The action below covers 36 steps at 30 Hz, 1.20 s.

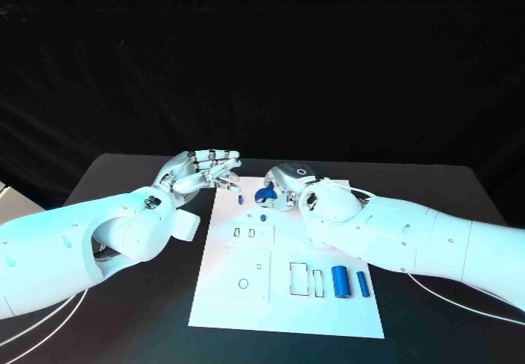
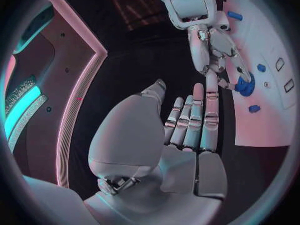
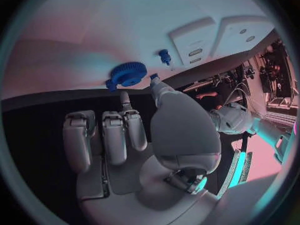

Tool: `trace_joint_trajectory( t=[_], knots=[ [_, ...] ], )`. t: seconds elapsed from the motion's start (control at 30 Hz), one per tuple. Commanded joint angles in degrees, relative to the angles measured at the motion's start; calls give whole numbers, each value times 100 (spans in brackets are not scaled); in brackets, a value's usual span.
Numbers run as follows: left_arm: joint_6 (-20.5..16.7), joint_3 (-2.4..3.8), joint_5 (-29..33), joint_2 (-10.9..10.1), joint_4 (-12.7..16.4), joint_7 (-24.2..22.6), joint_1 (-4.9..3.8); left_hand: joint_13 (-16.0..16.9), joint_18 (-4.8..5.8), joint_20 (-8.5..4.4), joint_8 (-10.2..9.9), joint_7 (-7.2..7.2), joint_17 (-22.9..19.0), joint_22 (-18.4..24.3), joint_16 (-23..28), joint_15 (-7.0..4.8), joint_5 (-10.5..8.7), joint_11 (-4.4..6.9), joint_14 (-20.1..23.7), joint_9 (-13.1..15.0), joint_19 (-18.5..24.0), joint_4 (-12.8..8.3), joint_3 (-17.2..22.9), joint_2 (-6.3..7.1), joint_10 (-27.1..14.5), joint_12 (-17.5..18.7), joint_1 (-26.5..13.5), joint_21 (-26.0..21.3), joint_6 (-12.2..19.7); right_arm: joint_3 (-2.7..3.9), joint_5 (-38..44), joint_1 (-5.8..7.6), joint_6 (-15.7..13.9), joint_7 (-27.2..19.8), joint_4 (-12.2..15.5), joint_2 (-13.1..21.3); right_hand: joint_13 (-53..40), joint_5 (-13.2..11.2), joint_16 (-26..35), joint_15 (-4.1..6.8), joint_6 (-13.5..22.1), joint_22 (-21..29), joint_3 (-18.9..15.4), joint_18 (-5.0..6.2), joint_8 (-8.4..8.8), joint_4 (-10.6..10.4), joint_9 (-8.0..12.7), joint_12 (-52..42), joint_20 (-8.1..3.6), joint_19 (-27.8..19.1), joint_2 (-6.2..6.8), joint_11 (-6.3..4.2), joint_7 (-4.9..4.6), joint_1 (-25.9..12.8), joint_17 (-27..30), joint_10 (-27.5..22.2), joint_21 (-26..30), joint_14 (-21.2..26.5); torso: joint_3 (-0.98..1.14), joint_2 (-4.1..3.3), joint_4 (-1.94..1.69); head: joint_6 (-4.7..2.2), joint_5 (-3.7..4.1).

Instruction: Assemble the parts on the task board

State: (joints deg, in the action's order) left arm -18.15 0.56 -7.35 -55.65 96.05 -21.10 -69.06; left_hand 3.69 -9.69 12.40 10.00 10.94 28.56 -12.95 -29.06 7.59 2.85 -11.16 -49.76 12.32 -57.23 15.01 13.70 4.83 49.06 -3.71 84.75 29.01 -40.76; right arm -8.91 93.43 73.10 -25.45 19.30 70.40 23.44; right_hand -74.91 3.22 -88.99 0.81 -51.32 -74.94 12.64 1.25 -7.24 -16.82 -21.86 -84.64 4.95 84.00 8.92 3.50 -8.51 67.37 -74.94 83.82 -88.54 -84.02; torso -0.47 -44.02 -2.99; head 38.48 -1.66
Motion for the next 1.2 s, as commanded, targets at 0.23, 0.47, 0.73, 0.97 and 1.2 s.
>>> trace_joint_trajectory(
  t=[0.23, 0.47, 0.73, 0.97, 1.2],
  knots=[
    [76, 3, 18, 7, 9, -47, -6, -2, -58, -7, -13, 259, 9, -5, -20, 1, -2, 3, 55, -5, 52, 2, 22, 19, -32, -3, -20, 20, 48, -3, -281, -3, 367, -155, -28, 3, -1083, 30, -43, -25, -128, -1406, -14, -95, 10, 15, -5, -51, 32, 553, -82, 30, 4, -134, -1327, 213, -50, -559, -1, 0, -4, 18, -3],
    [76, 3, 18, 5, 12, -48, -6, -2, -58, -7, -13, 259, 9, -5, -20, 1, -2, 3, 55, -5, 52, 2, 22, 19, -32, -3, -20, 20, 48, -9, -362, -9, 468, -131, -90, -3, -1093, 29, -45, -18, -160, -1413, 26, -97, -2, 20, -10, -60, 28, 556, -148, 23, 11, -137, -1331, 222, -56, -560, -1, 5, 0, 12, -6],
    [72, 3, 18, -10, 12, -48, -6, -2, -58, -5, -17, 263, 11, -7, -23, 4, -2, 0, 60, -8, 59, 16, 30, 12, -36, -2, -41, 26, 58, -10, -363, -12, 46, -191, -1, 132, -1093, 28, -42, -17, -168, -1408, 74, -95, 0, 50, -9, -59, 24, 554, -187, 20, 13, -90, -1322, 222, -52, -558, 0, 8, 6, 6, -2],
    [70, 3, 19, -36, 5, -46, -6, -2, -58, -5, -17, 263, 11, -7, -23, 4, -2, 0, 60, -8, 59, 16, 30, 12, -36, -2, -41, 26, 58, 3, -688, -8, -963, -804, 280, 459, -1083, 25, -39, -15, -147, -1401, 141, -93, 24, 104, 0, -45, 22, 551, -144, 25, 4, 52, -1313, 210, -44, -556, 6, 25, 36, -23, -8],
    [83, -4, 31, -35, 3, -47, -4, -2, -58, -5, -17, 264, 12, -9, -25, 4, -2, -1, 63, -7, 64, 18, 36, 13, -39, -2, -46, 31, 54, 86, -1660, 77, -899, -1641, 759, 1117, -1040, 25, -19, -42, -81, -1360, 217, -81, 84, 161, 22, 12, 43, 530, -99, 55, -30, 239, -1255, 162, -3, -542, 12, 59, 58, -66, 28]
  ],
)
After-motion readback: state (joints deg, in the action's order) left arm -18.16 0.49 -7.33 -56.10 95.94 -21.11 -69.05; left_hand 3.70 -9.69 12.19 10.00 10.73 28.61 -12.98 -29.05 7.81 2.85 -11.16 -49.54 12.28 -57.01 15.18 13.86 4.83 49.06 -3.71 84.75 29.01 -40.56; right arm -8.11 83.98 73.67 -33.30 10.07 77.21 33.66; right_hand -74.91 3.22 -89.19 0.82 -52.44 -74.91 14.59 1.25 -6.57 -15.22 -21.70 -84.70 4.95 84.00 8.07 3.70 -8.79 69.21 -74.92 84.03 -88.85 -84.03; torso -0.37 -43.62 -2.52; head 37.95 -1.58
